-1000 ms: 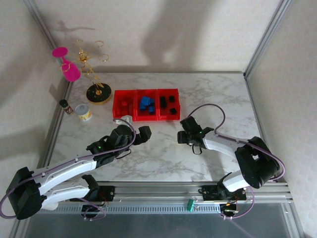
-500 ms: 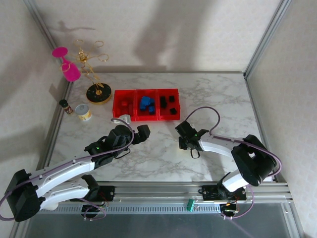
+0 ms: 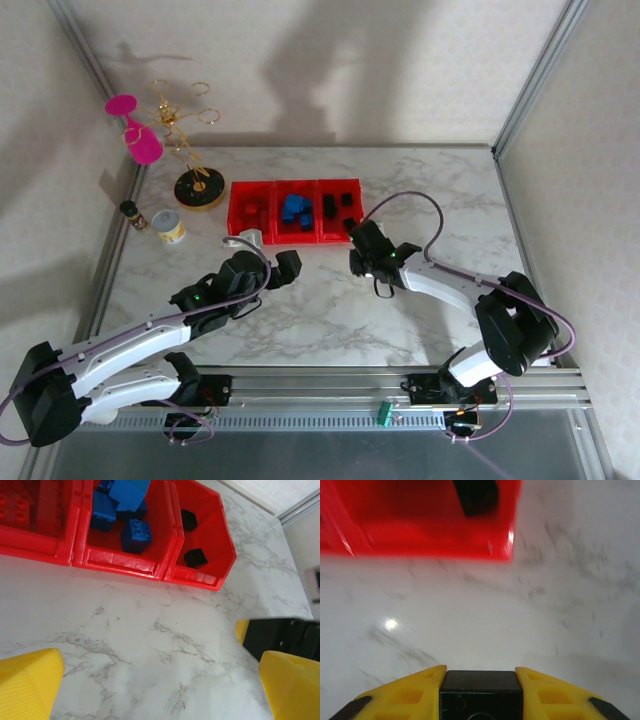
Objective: Sort the legos into containers by color
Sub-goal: Place the lego in the container, then reset both arms
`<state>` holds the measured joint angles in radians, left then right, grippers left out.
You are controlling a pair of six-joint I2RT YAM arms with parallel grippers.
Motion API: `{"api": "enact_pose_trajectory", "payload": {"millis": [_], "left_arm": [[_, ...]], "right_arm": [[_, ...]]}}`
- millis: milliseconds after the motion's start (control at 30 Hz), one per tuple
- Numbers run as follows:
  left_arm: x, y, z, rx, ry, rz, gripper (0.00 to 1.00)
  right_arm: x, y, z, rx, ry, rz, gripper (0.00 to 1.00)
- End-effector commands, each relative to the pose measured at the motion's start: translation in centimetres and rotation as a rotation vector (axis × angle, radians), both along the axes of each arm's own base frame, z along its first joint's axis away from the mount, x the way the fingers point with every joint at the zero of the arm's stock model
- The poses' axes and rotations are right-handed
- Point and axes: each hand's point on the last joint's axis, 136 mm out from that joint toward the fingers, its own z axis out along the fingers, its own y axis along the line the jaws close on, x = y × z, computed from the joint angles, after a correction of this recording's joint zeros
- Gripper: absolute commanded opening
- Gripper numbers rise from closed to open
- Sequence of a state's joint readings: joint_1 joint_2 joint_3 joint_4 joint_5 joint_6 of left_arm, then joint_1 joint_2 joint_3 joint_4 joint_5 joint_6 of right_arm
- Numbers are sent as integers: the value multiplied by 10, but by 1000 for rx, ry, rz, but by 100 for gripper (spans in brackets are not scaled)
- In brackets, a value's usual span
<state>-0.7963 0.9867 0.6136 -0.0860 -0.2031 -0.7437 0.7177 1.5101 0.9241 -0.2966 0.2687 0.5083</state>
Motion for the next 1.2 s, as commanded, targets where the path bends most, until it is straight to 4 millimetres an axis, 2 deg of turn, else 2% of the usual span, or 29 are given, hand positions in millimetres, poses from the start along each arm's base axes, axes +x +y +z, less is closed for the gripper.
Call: {"api": "enact_pose_trajectory", "payload": {"millis": [0,33,133,367,433,533,733,833,933,1033,1167], "left_arm": [[12,5,16,27,-41,22,100],[15,6,16,31,-39,26,100],[22,9,17,35,-40,34,100],[35,20,22,50,-59,72,99],[39,22,23,47,-60,80,100],[42,23,24,43,-59,78,100],[44,32,21,57,-56,99,100],[45,41,22,69,-61,123,100],[45,57,25,97,-81,182,100],[45,79,33,134,-129,258,100],[47,121,42,196,-202,402,100]], "right_arm": [[37,16,23,9,-92,7,29],[53,11,29,10,-112,-18,30],[85,19,37,19,-150,-28,30],[142,35,32,-6,-174,-50,35],[153,38,26,-14,-171,-52,37],[165,44,25,-20,-168,-50,47],[162,40,53,-2,-220,-53,66],[152,23,71,-4,-258,-83,75],[137,-4,90,0,-306,-141,86],[121,-48,104,-37,-388,-260,98],[98,-110,98,-120,-447,-392,99]]}}
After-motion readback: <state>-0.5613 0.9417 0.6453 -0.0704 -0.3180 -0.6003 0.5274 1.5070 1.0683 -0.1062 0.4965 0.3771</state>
